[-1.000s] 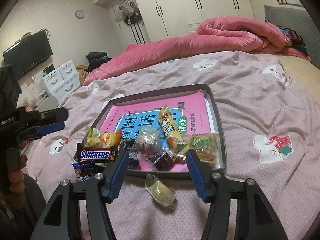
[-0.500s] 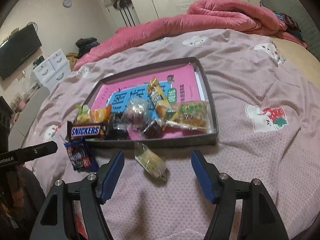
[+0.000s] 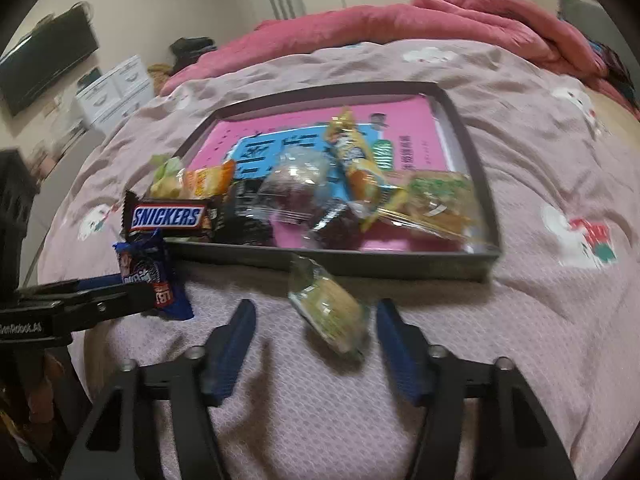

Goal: Organize snacks
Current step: 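Grasp the blue Oreo pack with the left tool while the right tool grasps the clear pastry bag, then carry both held packs over the tray and lower them in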

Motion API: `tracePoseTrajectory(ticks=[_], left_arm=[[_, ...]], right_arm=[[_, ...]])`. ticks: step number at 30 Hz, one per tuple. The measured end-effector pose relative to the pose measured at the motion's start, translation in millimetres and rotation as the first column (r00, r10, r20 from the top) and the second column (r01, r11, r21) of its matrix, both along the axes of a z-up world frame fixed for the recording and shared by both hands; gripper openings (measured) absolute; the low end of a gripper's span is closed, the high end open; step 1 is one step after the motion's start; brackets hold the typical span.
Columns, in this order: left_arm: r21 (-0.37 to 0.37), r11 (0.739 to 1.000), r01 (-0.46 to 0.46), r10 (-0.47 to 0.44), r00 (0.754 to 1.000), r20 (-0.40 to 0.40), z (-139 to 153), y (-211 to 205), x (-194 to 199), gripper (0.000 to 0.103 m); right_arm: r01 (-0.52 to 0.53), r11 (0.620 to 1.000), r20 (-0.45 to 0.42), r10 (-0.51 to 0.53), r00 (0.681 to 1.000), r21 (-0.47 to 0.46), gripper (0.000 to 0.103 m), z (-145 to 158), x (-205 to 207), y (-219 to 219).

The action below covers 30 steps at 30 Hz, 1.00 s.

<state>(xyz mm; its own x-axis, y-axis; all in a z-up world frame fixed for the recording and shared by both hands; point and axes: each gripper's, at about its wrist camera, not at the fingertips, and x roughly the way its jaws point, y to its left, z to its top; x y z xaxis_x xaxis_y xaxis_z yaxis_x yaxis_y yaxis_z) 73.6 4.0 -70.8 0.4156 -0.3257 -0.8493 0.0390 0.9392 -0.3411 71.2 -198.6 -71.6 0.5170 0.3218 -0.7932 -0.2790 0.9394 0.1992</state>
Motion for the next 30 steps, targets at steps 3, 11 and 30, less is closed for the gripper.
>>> tracePoseTrajectory(ticks=[3,11,30], left_arm=[[-0.007,1.0,-0.016,0.016,1.0,-0.015,-5,-2,5,0.078],[-0.008,1.0,-0.03,0.03,0.999,-0.013,-11,-9,9,0.059],[-0.02,0.999,0.032,-0.029,0.986,0.167,50,-8,-7,0.052]], right_arm=[[-0.019,0.999,-0.005,0.019,1.0,-0.041,0.041,-4,1,5],[-0.044,0.999,0.056,0.044,0.997,0.004,0.036,16,-10,1],[0.05,0.979,0.197,-0.089,0.976,0.197,0.036,56,4,-34]])
